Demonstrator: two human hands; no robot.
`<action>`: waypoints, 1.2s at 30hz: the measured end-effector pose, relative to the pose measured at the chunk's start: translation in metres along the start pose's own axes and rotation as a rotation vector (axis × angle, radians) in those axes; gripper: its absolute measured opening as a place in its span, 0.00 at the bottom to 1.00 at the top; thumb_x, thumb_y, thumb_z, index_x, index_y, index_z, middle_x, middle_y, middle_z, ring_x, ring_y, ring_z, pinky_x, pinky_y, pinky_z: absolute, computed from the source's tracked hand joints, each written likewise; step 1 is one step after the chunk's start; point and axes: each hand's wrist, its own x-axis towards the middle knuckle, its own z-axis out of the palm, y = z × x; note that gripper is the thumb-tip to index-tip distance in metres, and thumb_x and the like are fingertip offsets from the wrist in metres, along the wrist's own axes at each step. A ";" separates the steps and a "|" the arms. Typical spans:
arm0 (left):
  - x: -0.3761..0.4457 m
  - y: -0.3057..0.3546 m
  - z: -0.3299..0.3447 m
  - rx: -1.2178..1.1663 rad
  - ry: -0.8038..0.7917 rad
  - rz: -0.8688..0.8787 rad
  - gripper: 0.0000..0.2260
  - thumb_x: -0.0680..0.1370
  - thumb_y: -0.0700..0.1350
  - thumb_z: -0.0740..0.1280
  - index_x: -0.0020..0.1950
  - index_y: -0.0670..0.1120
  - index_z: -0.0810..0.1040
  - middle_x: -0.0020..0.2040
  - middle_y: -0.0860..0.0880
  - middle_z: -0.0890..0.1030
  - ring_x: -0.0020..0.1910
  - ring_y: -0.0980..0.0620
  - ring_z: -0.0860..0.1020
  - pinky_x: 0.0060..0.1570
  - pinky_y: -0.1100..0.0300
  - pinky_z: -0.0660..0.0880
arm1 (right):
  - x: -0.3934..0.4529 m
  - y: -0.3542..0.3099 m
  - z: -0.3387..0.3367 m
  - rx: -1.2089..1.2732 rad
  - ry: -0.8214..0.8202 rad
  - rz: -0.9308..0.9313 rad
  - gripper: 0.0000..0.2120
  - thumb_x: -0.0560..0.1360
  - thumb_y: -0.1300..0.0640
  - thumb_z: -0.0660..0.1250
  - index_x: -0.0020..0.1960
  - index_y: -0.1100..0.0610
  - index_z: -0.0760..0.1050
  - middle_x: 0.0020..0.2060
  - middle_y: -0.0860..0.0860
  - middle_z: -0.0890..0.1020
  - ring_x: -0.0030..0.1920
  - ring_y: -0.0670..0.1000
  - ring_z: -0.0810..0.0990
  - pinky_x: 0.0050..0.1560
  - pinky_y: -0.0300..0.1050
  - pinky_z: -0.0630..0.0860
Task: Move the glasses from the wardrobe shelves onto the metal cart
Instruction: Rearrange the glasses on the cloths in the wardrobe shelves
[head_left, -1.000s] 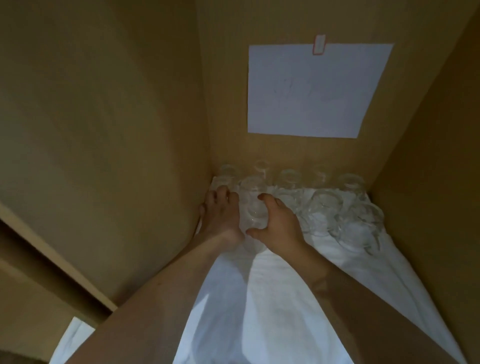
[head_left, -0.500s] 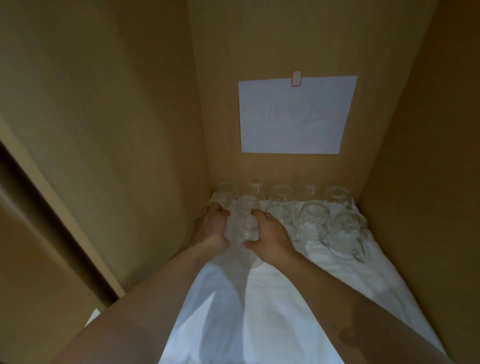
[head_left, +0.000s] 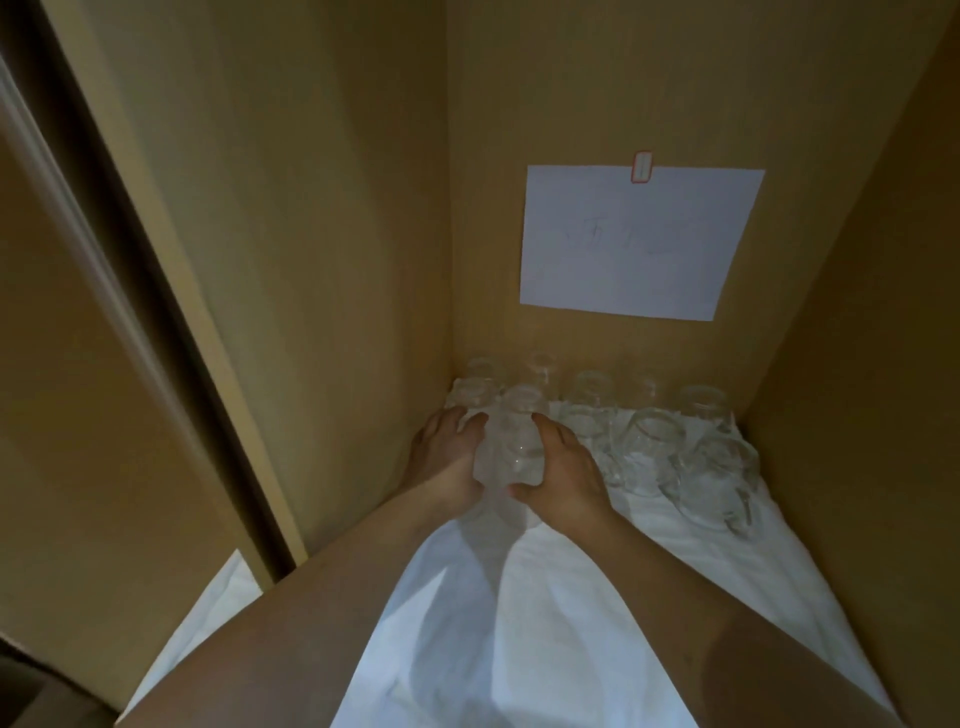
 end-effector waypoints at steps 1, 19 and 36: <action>-0.002 0.000 0.000 -0.010 0.015 -0.008 0.38 0.72 0.48 0.74 0.79 0.51 0.62 0.77 0.46 0.63 0.75 0.43 0.62 0.71 0.52 0.66 | -0.003 0.001 -0.001 -0.012 0.003 0.009 0.50 0.69 0.45 0.78 0.81 0.50 0.53 0.76 0.53 0.64 0.72 0.58 0.69 0.68 0.52 0.71; -0.095 0.064 -0.037 -0.003 0.136 -0.002 0.34 0.74 0.52 0.73 0.77 0.50 0.65 0.75 0.44 0.65 0.74 0.40 0.63 0.70 0.44 0.67 | -0.105 0.004 -0.055 -0.131 0.027 -0.066 0.44 0.70 0.42 0.75 0.79 0.48 0.59 0.76 0.52 0.65 0.72 0.60 0.67 0.69 0.55 0.69; -0.209 0.051 -0.051 0.046 0.139 -0.194 0.31 0.77 0.54 0.71 0.78 0.53 0.63 0.73 0.47 0.67 0.72 0.43 0.65 0.69 0.49 0.66 | -0.173 -0.035 -0.020 -0.072 -0.073 -0.236 0.42 0.72 0.40 0.73 0.79 0.48 0.58 0.76 0.50 0.63 0.73 0.57 0.65 0.69 0.53 0.68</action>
